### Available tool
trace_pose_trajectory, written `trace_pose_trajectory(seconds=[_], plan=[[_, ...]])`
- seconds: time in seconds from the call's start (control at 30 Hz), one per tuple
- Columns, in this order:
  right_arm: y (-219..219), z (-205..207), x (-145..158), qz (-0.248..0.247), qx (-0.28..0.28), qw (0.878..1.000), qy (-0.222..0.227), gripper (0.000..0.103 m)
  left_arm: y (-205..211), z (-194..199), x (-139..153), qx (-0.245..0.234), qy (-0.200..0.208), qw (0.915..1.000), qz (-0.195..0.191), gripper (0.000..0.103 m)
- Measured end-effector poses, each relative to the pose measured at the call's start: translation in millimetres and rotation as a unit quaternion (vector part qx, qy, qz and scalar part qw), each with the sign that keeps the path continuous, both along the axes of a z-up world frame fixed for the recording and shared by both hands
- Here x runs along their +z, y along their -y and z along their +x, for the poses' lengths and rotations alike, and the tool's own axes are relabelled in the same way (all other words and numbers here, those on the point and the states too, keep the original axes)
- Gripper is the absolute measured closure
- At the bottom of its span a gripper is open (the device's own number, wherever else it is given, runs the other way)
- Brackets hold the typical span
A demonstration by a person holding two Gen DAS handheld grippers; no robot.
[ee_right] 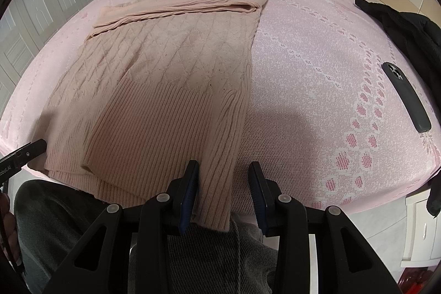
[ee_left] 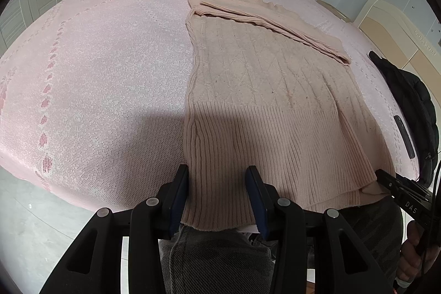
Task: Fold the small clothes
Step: 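Lift the held hem with both tools and fold it over toward the collar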
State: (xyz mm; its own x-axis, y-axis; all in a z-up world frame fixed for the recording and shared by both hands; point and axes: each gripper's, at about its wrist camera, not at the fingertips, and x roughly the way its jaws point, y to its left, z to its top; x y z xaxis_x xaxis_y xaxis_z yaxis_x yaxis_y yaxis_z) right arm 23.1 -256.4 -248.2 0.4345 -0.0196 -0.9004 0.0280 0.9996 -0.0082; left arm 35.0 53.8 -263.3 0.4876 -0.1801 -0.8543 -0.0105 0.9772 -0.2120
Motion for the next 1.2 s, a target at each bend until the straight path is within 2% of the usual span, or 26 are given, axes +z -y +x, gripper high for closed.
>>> trace_pose_trajectory(seconds=[0.13,0.2,0.37,0.43,0.53,0.6,0.67,0.73,0.87,1.03,1.17,1.2], plan=[[1.6,-2.9,0.9,0.005,0.000,1.000,0.003,0.066,-1.6,-3.7,0.3,-0.006,0.001,1.0000,-0.006,0.064],[6.9,-4.6,1.1,0.028,-0.001,1.000,0.004,0.063,-6.1,-5.4,0.1,-0.005,0.002,0.9997,-0.022,0.065],[14.0,-7.6,1.3,0.071,0.005,0.997,0.008,0.060,-29.1,-7.2,-6.1,0.009,0.005,0.9931,-0.116,0.065],[11.0,-7.5,0.7,0.071,0.014,0.997,0.007,0.060,-32.0,-5.6,-8.0,0.012,0.005,0.9911,-0.133,0.065],[7.2,-4.0,-0.3,0.066,0.024,0.997,0.005,0.062,-30.3,-1.1,-9.0,0.012,0.004,0.9905,-0.137,0.066],[7.5,-2.3,-1.3,0.067,0.026,0.997,0.005,0.070,-29.7,1.6,-9.6,0.014,0.002,0.9904,-0.138,0.069],[8.9,-1.3,-1.7,0.072,0.027,0.997,0.006,0.074,-32.2,1.2,-10.4,0.018,0.001,0.9896,-0.143,0.072],[13.2,-0.7,-2.1,0.089,0.023,0.996,0.007,0.074,-34.7,-2.1,-11.4,0.025,-0.001,0.9883,-0.150,0.075],[23.3,-6.4,-1.4,0.130,0.012,0.991,0.007,0.074,-37.2,-11.7,-12.6,0.018,-0.007,0.9858,-0.167,0.075],[27.2,-14.5,-0.9,0.149,0.015,0.989,0.008,0.074,-35.3,-6.5,-15.8,0.003,-0.020,0.9789,-0.203,0.073],[27.1,-6.1,-3.4,0.159,0.012,0.987,-0.001,0.074,-30.7,6.0,-16.7,0.004,-0.027,0.9788,-0.203,0.074],[25.6,-3.5,-3.5,0.158,0.014,0.987,-0.001,0.086,-30.5,7.3,-16.2,0.008,-0.029,0.9792,-0.201,0.077]])
